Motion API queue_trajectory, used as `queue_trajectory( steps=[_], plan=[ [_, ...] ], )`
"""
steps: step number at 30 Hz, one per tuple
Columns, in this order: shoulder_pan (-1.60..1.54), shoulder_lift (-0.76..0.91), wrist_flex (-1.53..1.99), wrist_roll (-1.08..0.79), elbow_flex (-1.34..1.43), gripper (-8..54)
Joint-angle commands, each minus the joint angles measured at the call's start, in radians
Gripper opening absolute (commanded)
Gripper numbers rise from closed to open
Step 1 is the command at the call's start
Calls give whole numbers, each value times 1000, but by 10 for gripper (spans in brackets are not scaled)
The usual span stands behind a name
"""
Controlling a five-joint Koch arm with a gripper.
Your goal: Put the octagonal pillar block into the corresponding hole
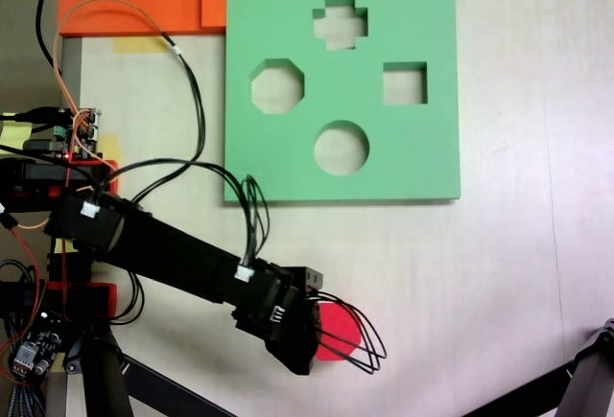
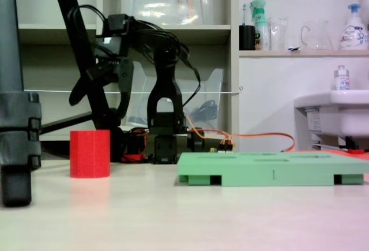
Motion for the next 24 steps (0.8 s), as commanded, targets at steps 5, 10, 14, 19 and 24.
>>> queue_trajectory(
  steps=[5,10,14,19,24],
  plan=[
    [35,-12,-103,2,32,526],
    [37,-18,-130,2,31,526],
    [35,-23,-137,3,28,523],
    [35,-34,-164,14,25,523],
    [25,-54,-195,77,25,523]
  ],
)
